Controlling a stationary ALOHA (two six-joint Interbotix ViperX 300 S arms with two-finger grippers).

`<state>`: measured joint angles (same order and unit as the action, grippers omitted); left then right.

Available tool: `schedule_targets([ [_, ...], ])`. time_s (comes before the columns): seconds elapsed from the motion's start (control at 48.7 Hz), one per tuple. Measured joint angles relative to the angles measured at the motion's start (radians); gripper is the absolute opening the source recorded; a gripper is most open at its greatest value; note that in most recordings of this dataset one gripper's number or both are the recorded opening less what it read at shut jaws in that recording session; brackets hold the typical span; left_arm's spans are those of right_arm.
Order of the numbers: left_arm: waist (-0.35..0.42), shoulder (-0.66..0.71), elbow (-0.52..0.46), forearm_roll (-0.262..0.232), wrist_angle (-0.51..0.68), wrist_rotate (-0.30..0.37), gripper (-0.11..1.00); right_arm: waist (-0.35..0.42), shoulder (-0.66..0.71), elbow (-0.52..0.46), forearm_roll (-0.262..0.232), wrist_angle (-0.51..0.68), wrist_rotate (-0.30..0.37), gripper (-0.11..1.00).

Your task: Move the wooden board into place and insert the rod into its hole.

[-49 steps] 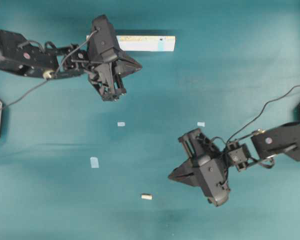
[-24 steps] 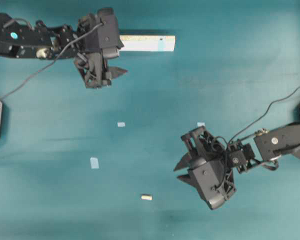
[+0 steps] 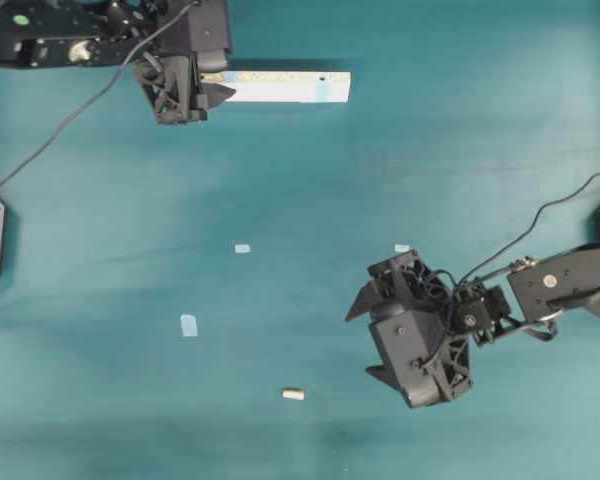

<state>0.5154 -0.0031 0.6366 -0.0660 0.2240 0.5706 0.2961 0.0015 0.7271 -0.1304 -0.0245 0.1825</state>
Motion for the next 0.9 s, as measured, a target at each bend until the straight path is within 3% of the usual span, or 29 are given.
schedule_targets([
  [0.247, 0.005, 0.110, -0.029, 0.000, -0.009, 0.023, 0.89, 0.002, 0.000, -0.002, -0.002, 0.002, 0.002, 0.94],
  [0.904, 0.017, 0.235, -0.048, 0.000, -0.138, 0.021, 0.85, 0.002, -0.002, -0.002, 0.000, 0.041, 0.005, 0.94],
])
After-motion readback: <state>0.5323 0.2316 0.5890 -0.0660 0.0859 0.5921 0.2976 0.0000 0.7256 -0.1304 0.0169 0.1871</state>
